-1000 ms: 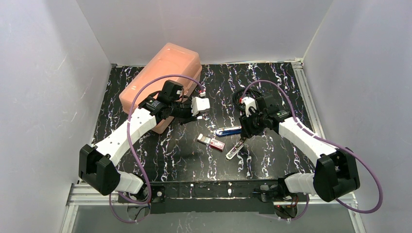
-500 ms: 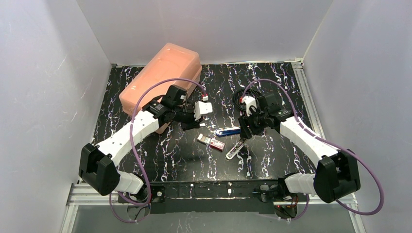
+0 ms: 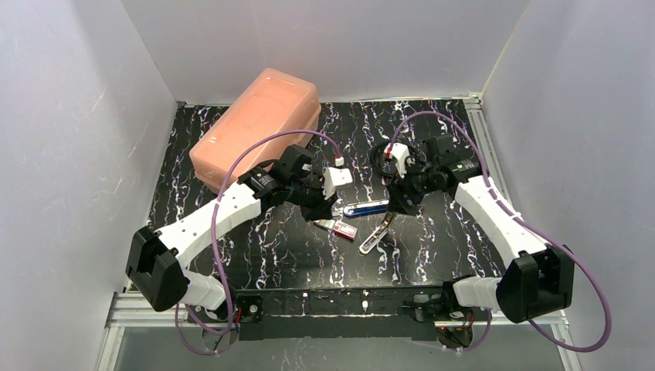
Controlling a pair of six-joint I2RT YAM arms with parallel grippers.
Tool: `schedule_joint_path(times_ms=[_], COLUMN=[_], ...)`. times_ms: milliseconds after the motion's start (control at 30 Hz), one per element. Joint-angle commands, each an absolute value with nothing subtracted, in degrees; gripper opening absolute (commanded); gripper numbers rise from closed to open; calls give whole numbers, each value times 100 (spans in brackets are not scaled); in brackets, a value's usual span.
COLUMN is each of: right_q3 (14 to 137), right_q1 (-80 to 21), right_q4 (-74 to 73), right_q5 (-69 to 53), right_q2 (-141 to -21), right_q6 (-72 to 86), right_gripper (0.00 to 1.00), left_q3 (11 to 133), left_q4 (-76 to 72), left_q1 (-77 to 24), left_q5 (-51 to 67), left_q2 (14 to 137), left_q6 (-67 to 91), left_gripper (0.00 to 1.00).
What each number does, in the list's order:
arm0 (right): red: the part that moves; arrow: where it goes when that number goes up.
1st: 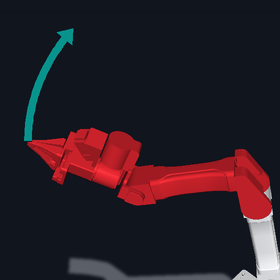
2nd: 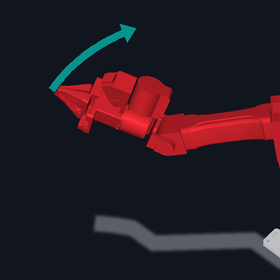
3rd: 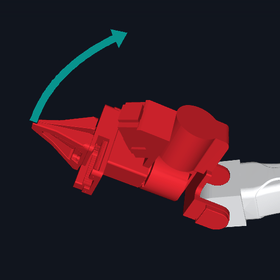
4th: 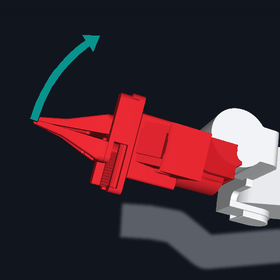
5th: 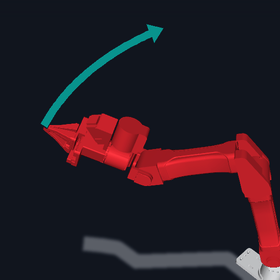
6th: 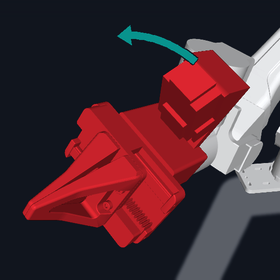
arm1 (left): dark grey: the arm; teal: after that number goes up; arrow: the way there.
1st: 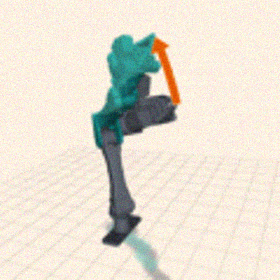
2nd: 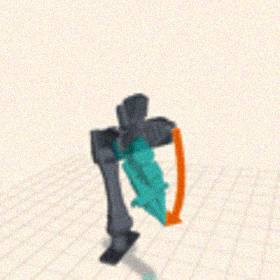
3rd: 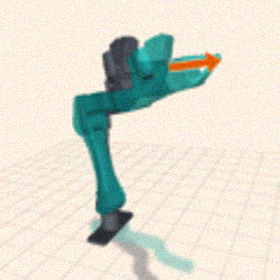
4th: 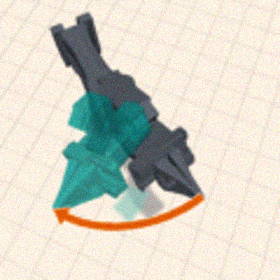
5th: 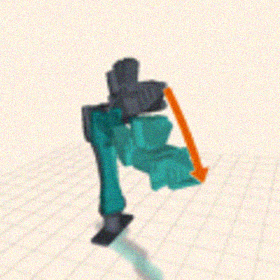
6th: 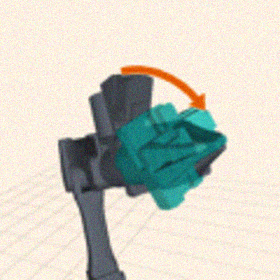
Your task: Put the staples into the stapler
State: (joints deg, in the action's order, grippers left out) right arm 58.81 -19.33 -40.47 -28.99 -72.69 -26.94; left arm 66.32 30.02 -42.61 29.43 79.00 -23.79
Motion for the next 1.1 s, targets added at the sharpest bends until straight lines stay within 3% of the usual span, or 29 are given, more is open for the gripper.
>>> schedule_joint_path(times_ms=[0, 200, 567, 1067], right_q3=[6596, 6982, 7748, 7649], right_q1=[-1830, -1832, -1835, -1823], right_q4=[-5056, -5799, -7136, -7215], right_q5=[-3600, -3780, -4415, -4094], right_q2=[-7440, -7916, -9178, -9415], right_q6=[-4556, -6023, -7155, -7221], right_gripper=[73, 78, 77, 74], left_q3=[6676, 6734, 6553, 6591], left_q4=[2997, 2962, 2893, 2905], left_q1=[-4271, -4263, -3887, -3771], left_q5=[3059, 3180, 3408, 3463], left_q2=[7875, 7841, 7814, 7786], left_q6=[-1709, -1626, -1591, -1681], left_gripper=[7, 7, 7, 7])
